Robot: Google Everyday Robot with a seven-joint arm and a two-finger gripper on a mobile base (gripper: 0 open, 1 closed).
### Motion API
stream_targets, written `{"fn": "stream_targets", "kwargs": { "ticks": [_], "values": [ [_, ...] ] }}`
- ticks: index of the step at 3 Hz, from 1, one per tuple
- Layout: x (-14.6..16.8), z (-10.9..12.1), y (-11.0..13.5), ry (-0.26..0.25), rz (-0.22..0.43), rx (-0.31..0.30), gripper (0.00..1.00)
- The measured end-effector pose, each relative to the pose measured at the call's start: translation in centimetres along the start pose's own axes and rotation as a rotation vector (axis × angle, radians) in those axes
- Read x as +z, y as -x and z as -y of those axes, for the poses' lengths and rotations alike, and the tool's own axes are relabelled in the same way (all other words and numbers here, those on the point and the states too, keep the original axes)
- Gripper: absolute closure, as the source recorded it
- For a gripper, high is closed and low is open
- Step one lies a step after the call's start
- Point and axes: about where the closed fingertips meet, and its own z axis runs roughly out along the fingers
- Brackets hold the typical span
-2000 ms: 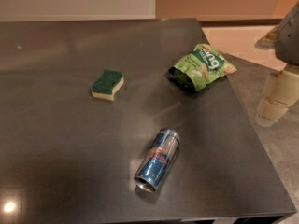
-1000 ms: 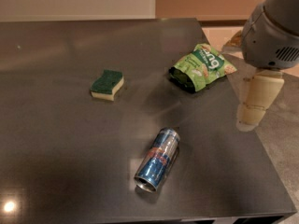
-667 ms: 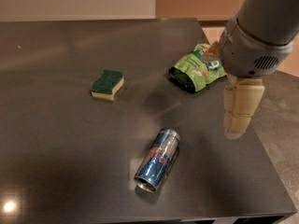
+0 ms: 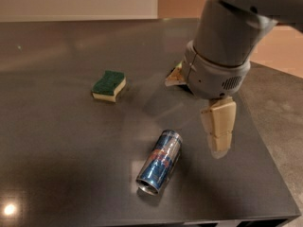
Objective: Place redbull can upright
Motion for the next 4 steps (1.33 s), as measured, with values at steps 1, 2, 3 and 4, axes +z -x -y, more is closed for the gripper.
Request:
{"fn": "stream_targets", "kwargs": {
  "ticks": [1,2,3,4],
  "values": [
    [1.3,-0.1,1.9,0.043,-0.008,-0.130,0.00],
    [2.5,0.0,3.4,0.082,-0.011,-0.237,0.00],
    [4.5,-0.8,5.9,0.141,0.018,-0.380,0.00],
    [6.1,-1.4,7.8,0.173,0.038,-0.478,0.00]
  ]
}}
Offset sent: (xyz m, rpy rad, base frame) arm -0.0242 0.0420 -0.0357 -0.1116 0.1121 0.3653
